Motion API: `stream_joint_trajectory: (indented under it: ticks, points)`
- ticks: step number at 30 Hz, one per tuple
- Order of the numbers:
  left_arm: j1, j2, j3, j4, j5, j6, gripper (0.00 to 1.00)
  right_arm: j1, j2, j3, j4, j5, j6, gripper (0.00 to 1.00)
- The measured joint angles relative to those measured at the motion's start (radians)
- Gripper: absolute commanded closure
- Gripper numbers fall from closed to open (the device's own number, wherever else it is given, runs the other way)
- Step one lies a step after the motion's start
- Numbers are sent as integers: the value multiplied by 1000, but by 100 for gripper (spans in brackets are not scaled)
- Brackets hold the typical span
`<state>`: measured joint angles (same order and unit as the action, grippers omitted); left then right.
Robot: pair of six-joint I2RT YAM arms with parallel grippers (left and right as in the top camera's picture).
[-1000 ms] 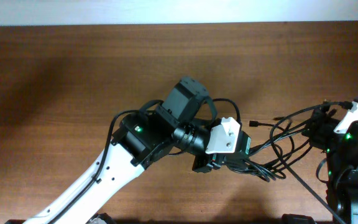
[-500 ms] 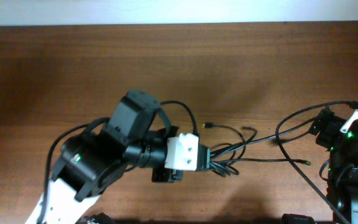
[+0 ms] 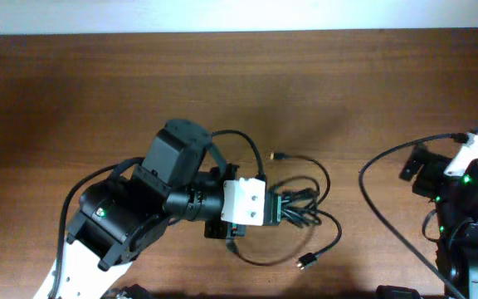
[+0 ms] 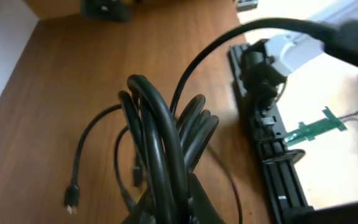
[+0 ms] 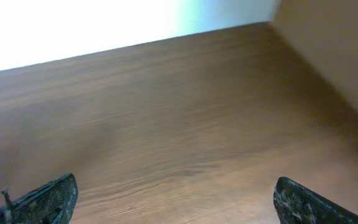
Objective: Untangle cables
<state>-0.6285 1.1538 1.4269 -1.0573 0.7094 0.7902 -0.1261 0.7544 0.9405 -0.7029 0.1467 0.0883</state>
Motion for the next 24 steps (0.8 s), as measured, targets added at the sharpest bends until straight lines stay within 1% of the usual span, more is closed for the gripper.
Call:
stream_joint_trajectory:
  ticks: [4,10,14,20,24]
  points:
    - [0,0,0,45,-65,-97,100,0,0,0,-12,-222,-51,0]
    - [0,0,0,52,-132,-194,100,0,0,0,-14,-531,-72,0]
    - [0,7,0,87,-194,-289,100,0,0,0,-15,-661,-74,0]
    - [0,63,0,127,-381,-536,100,0,0,0,-14,-844,-74,0]
    - [8,85,0,141,-457,-658,100,0,0,0,-15,-905,-48,0]
